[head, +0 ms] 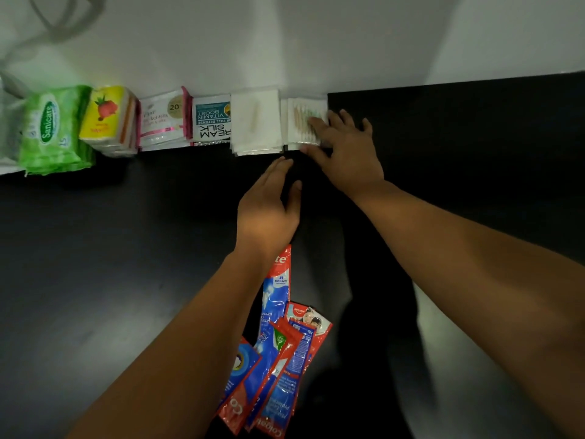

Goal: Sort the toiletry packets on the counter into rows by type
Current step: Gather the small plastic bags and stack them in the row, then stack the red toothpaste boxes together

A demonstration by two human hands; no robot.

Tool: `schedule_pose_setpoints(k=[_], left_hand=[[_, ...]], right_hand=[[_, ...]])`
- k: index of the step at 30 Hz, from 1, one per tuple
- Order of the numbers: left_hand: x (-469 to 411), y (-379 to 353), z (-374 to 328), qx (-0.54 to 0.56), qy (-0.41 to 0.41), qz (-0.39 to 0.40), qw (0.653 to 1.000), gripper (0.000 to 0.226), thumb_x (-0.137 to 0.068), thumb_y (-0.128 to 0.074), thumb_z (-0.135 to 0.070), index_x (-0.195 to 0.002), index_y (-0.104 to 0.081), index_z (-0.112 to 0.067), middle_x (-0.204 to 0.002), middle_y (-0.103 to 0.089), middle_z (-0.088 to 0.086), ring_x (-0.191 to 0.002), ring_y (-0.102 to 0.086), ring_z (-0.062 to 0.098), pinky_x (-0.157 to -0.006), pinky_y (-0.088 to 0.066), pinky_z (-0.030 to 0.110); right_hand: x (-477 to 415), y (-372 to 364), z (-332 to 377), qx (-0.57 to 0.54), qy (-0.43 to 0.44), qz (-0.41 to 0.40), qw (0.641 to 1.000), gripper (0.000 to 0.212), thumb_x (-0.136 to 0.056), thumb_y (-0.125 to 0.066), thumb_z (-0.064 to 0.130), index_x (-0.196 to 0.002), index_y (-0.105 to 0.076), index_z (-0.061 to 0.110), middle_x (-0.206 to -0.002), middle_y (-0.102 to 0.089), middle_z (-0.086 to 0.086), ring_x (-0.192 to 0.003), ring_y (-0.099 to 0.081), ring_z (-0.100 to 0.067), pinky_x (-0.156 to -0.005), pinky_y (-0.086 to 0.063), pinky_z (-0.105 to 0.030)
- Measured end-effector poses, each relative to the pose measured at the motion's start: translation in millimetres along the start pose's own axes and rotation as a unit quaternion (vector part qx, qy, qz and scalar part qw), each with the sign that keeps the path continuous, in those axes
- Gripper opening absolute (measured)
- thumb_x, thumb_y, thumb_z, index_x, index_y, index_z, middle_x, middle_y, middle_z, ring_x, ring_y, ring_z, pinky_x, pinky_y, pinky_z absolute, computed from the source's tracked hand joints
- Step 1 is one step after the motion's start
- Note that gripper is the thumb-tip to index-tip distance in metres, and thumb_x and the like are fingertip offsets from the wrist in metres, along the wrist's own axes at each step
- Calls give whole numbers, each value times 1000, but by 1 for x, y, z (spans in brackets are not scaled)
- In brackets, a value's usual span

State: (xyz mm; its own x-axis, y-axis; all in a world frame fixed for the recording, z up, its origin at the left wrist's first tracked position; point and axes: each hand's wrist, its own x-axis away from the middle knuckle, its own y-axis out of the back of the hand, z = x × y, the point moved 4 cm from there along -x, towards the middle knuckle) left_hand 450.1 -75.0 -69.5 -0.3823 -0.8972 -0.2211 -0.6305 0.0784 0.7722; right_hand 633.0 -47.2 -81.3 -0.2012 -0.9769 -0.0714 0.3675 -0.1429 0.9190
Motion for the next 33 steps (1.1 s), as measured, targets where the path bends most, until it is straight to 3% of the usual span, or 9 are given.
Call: schedule_pose_setpoints(k=[4, 8, 12, 15, 21, 24, 27, 29, 33], left_hand=[[0, 7, 0, 43, 12, 6, 999, 40, -99, -52, -31, -136, -57, -18, -133, -63, -2, -121, -59, 11, -104, -48, 28], [7, 22, 2, 145, 73, 57, 985, 36, -100, -55, -29, -135, -58, -23, -127, -66, -7, -115, -62, 7, -101, -51, 31], [32, 56, 8, 131, 69, 48, 988, 30, -99, -59, -25, -128, -64, -20, -116, -69, -7, -104, -63, 0, -94, -53, 23], [65, 72, 20, 115, 107, 68, 985, 29, -96, -63, -26, -125, -65, -21, -99, -64, -10, -84, -62, 2, -77, -55, 24], [133, 94, 39, 68, 137, 168, 974, 32, -91, -70, -27, -122, -65, -22, -105, -63, -9, -90, -60, 3, -84, -55, 27], [158, 108, 41, 42, 107, 220, 969, 36, -86, -76, -34, -118, -66, -22, -101, -57, -12, -89, -57, 1, -83, -53, 24], [176, 119, 42, -11, 70, 295, 953, 47, -75, -81, -50, -112, -64, -28, -106, -51, -12, -98, -52, 4, -78, -45, 20], [182, 124, 41, -62, 45, 327, 942, 48, -71, -83, -52, -108, -62, -29, -108, -48, -9, -102, -48, 7, -77, -41, 21], [188, 131, 40, -104, 27, 331, 938, 35, -76, -81, -45, -102, -65, -26, -108, -51, -6, -102, -50, 9, -80, -43, 24]], right_hand=[[9, 6, 3, -67, -9, -20, 997, 77, -91, -50, 62, -153, -30, 22, -161, -26, -15, -150, -20, -27, -122, -6, -51], [49, 11, 8, -176, -104, -68, 976, 78, -93, -52, 57, -155, -23, 21, -162, -24, -6, -150, -20, -22, -123, -20, -45], [118, 15, 28, -214, -109, -140, 961, 63, -93, -60, 42, -145, -43, 12, -146, -50, -10, -136, -46, -26, -111, -40, -48], [157, 9, 45, -216, -79, -128, 965, 55, -93, -63, 35, -139, -50, 10, -140, -56, -10, -134, -48, -24, -115, -35, -47], [192, 2, 72, -218, -125, -29, 967, 66, -90, -65, 40, -147, -40, 17, -151, -44, -5, -146, -28, -15, -120, -11, -31], [213, 2, 91, -215, -144, 0, 966, 67, -89, -67, 38, -147, -40, 17, -152, -44, -4, -147, -27, -15, -122, -17, -36], [239, 2, 105, -229, -195, 35, 953, 68, -89, -69, 36, -148, -39, 22, -154, -40, -3, -145, -33, -20, -115, -37, -46], [256, 4, 111, -240, -228, 14, 943, 66, -90, -69, 33, -148, -39, 23, -151, -43, -3, -139, -42, -20, -108, -46, -44], [291, 13, 123, -186, -275, -98, 938, 61, -87, -71, 35, -141, -47, 19, -142, -50, -2, -132, -45, -16, -105, -42, -31]])
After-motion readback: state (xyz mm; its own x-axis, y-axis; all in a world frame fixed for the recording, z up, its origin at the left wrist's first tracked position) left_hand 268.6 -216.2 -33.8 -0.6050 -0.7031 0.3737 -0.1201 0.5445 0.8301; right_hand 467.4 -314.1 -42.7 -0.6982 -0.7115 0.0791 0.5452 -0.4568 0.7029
